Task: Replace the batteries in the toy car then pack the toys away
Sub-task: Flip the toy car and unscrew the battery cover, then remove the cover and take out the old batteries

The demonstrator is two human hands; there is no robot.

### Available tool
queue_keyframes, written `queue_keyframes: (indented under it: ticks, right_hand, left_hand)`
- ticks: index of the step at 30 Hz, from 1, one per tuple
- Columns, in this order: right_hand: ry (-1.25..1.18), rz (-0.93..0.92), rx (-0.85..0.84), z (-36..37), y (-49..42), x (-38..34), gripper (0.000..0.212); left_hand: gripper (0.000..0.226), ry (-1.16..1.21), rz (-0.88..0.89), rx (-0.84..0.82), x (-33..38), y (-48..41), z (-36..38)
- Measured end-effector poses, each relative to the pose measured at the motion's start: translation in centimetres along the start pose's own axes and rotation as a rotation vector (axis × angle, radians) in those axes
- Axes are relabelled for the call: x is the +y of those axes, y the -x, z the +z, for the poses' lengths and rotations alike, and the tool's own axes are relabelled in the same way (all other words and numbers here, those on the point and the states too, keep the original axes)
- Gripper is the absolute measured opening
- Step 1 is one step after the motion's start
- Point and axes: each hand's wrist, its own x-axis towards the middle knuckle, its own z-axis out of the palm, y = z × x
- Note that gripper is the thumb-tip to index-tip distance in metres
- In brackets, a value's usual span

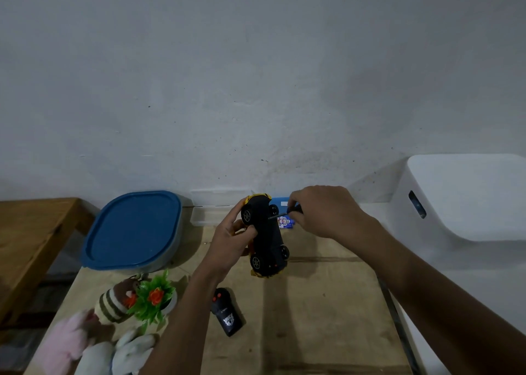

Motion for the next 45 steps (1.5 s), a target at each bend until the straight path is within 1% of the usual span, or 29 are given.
queue_keyframes:
  ticks: [2,4,9,14,21,24,27,29,31,33,34,36,38,40,42,45]
  right_hand:
    - [-0.029,-0.027,0.006,-0.2,0.3,0.1,0.02]
    - [-0.043,-0.033,0.014,-0.2,0.6,0.1,0.021]
    - [-0.02,0.026,-0.057,0.4,0.2,0.0,0.037]
    - [-0.056,-0.035,-0.029,0.1,0.6,0.3,0.023]
    - [-0.077,-0.074,-0.031,0.5,0.8,1.0,0.021]
    - [-0.229,-0.066,-0.11,1.3,1.1,1.5,0.019]
    - [-0.421,-0.027,-0.194,2.8,1.5,2.1,0.014]
    - [-0.581,0.054,-0.166,3.8,1.7,2.1,0.016]
    - [-0.732,0.147,-0.077,4.7,1.9,1.7,0.028]
    - [-0.816,0.191,-0.022,5.9,2.0,1.0,0.04]
    - [-0.837,0.193,-0.021,6.5,2.1,0.7,0.042]
    - [-0.877,0.202,-0.025,7.6,2.2,0.2,0.039]
    - [-0.941,0.215,-0.011,8.2,2.1,0.2,0.027]
    - [-1.062,0.183,-0.012,8.2,2.2,0.4,0.017]
    - [-1.242,0.183,-0.011,8.2,2.4,0.9,0.013]
    - [-1.453,0.377,0.048,8.9,3.0,2.0,0.012]
  left_hand:
    - [0.059,0.009,-0.007,0.005,-0.2,0.0,0.1]
    - [0.059,0.015,-0.01,0.003,-0.2,0.0,0.1]
    - [0.059,0.019,-0.001,0.005,0.0,0.0,0.1]
    - [0.059,0.007,0.002,0.004,0.0,0.0,0.3]
    - [0.057,0.042,-0.011,0.024,-0.2,0.3,0.2]
    - [0.056,0.097,-0.043,0.021,-0.4,0.2,0.2]
    - [0.055,0.167,-0.076,-0.011,-0.7,0.2,0.4]
    - [0.052,0.217,-0.103,-0.012,-0.9,0.2,0.4]
    - [0.051,0.254,-0.13,-0.011,-1.0,0.2,0.6]
    - [0.05,0.265,-0.144,-0.03,-0.9,0.3,0.8]
    - [0.05,0.26,-0.144,-0.041,-0.8,0.4,0.9]
    - [0.05,0.243,-0.143,-0.061,-0.6,0.5,1.1]
    - [0.051,0.223,-0.149,-0.073,-0.6,0.5,1.1]
    - [0.051,0.207,-0.158,-0.069,-0.7,0.5,1.0]
    - [0.051,0.202,-0.16,-0.065,-0.9,0.4,0.9]
    - [0.052,0.213,-0.163,-0.046,-1.0,0.3,0.5]
